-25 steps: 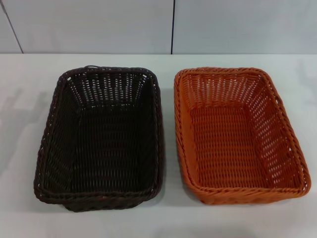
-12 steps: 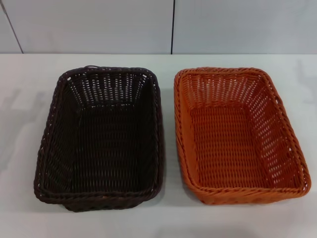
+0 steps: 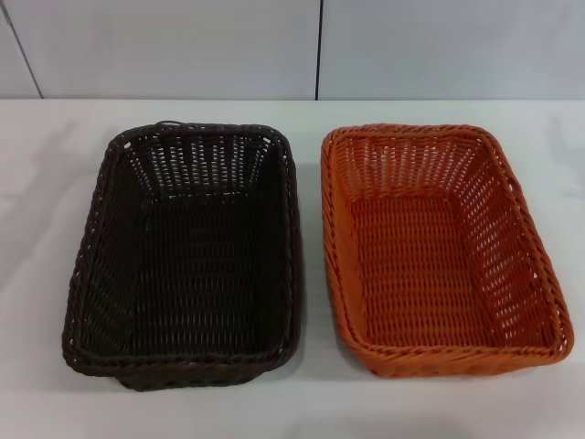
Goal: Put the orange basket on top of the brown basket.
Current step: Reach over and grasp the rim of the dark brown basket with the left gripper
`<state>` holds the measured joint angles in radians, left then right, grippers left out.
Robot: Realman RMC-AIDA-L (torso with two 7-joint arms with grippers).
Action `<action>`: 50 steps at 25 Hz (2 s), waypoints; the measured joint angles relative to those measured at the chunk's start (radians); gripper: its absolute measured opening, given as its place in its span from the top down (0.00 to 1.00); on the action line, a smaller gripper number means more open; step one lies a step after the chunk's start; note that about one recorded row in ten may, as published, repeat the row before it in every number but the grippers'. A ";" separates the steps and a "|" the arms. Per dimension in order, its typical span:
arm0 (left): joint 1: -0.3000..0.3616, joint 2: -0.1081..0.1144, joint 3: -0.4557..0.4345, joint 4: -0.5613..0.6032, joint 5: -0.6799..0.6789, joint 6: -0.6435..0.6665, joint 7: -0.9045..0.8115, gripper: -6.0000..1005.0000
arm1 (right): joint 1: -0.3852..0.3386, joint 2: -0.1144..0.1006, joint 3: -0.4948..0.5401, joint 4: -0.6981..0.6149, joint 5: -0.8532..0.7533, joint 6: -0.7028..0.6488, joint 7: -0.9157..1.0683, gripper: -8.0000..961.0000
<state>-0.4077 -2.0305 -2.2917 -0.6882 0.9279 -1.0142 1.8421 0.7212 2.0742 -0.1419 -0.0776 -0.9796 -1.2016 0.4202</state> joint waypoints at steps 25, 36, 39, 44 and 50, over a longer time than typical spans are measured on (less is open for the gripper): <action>-0.170 0.067 0.048 -0.882 1.545 -0.538 -1.406 0.25 | -0.039 0.001 0.010 0.009 0.002 -0.004 0.002 0.25; -0.174 -0.026 0.187 -0.985 1.844 -0.724 -1.483 0.26 | -0.049 0.000 0.013 0.008 0.003 -0.018 0.002 0.25; -0.154 -0.026 0.191 -0.981 1.845 -0.716 -1.503 0.26 | -0.050 0.000 0.013 0.009 0.004 -0.016 0.002 0.25; -0.139 -0.027 0.189 -0.936 1.846 -0.710 -1.522 0.26 | -0.050 0.000 0.013 0.012 0.004 -0.015 0.002 0.25; -0.134 -0.029 0.193 -0.885 1.839 -0.690 -1.547 0.27 | -0.049 0.000 0.013 0.011 0.004 -0.014 0.002 0.25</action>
<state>-0.5416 -2.0592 -2.0987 -1.5735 2.7673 -1.7045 0.2954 0.6718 2.0739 -0.1288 -0.0663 -0.9755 -1.2156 0.4219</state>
